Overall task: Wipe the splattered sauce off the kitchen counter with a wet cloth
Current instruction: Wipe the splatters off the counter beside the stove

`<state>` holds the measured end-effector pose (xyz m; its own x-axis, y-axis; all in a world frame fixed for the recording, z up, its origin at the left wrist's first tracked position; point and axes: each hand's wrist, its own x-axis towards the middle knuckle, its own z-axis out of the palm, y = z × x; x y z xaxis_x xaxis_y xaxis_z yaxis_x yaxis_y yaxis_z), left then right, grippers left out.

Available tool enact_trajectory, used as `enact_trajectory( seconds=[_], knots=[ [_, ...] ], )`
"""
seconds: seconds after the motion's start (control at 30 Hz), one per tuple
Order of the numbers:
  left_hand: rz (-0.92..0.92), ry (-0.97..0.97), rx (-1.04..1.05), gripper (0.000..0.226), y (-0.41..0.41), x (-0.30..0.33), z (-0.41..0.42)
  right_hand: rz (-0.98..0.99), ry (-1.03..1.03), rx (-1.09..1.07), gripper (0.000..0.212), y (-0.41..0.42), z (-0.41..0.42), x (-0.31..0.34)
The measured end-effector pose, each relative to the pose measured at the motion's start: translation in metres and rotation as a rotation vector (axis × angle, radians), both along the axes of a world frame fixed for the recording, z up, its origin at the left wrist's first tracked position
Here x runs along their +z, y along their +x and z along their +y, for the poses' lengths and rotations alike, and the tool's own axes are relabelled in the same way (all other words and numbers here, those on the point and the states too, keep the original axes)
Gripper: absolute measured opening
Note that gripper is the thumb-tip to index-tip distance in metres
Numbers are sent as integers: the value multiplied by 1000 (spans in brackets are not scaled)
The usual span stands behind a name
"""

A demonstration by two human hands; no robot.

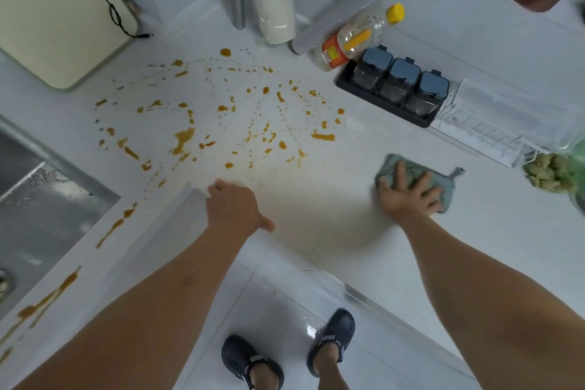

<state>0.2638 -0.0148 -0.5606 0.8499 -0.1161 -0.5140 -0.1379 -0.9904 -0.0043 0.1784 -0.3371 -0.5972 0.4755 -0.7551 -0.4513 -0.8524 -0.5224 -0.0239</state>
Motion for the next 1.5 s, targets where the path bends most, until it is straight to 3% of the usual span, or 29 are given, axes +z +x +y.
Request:
enact_trajectory(
  seconds=[0.23, 0.33, 0.43, 0.53, 0.6, 0.77, 0.87, 0.93, 1.03, 1.13, 1.3, 1.5],
  knots=[
    [35, -9, 4, 119, -2, 10, 1, -84, 81, 621, 69, 24, 177, -3],
    [-1, -44, 5, 127, -5, 11, 5, -104, 76, 797, 69, -3, 179, -4],
    [4, -16, -10, 148, -8, 9, 9, -76, 35, 601, 70, -5, 116, -2],
    [-9, -21, -37, 143, -5, 7, 11, 21, 20, 259, 71, 17, 81, 6],
    [-28, -15, -66, 133, -2, 8, 9, 22, 35, 168, 72, 42, 99, 5],
    [14, -30, -107, 126, 0, 9, 22, -57, 107, 316, 72, 88, 190, -1],
    [-22, -150, -123, 78, 17, 13, 46, -89, 134, 463, 72, 79, 234, 3],
    [-58, -142, -134, 64, 26, 21, 57, -82, 141, 599, 72, 57, 246, 5],
    [-61, -57, -127, 80, 27, 19, 60, -66, 101, 616, 71, 39, 210, 5],
    [-19, -85, -115, 98, 23, 10, 58, -16, 61, 402, 72, 42, 143, 11],
    [-42, -54, -155, 100, 21, 4, 60, 2, 14, 188, 72, 82, 127, 14],
    [-83, -31, -169, 103, 18, 5, 58, -47, -1, 623, 77, 64, 241, 19]
  ],
)
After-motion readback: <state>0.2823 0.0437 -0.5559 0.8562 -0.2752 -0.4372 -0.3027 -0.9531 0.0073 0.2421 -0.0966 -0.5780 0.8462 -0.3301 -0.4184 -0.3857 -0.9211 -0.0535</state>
